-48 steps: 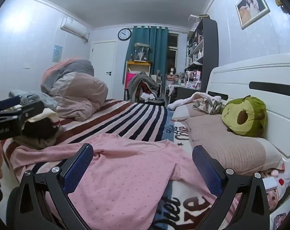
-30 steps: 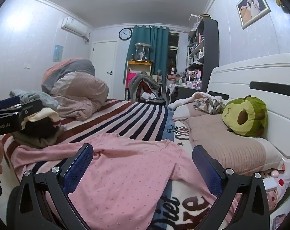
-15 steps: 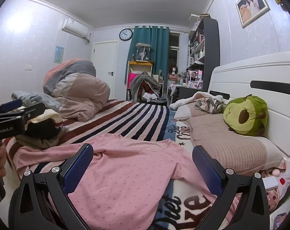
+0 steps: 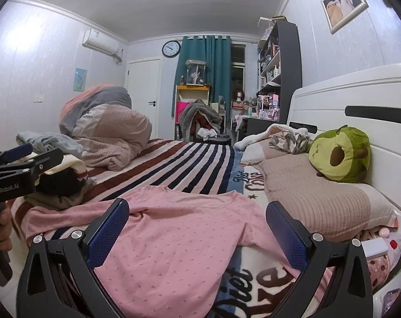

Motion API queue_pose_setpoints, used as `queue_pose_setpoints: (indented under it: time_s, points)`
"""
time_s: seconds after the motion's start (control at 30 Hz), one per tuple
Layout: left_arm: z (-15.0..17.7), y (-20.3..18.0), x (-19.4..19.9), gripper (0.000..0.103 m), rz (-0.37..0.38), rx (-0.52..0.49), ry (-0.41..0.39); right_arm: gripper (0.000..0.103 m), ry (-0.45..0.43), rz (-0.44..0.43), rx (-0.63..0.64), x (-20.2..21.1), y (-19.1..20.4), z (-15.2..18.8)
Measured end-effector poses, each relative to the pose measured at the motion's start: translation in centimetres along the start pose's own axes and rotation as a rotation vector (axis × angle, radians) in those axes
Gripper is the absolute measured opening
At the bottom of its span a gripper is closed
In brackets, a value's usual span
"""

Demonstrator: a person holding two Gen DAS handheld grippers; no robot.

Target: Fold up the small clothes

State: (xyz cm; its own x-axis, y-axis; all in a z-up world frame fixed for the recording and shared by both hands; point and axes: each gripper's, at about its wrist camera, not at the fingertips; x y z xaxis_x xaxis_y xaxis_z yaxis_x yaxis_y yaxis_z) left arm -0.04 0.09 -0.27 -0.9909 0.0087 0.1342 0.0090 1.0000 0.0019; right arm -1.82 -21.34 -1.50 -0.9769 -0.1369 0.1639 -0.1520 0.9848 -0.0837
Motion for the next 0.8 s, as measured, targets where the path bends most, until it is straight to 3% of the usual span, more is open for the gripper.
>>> queue_pose_setpoints:
  time_s: [0.8]
  points:
    - [0.09,0.11,0.03,0.102,0.005,0.004,0.000,0.102,0.006,-0.008,-0.008,0.17,0.31,0.44]
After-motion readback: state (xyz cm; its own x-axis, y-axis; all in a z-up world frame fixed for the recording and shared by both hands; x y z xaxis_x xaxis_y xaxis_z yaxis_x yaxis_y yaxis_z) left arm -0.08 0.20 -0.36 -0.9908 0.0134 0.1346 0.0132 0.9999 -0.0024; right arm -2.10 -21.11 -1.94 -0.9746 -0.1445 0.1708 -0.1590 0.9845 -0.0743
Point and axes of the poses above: each gripper's, at about its wrist camera, not at the fingertips, and x roughly against the way its jaws point, y to its left, z to its underside, and after that the axes turned 4 degrees about -y, right-handed
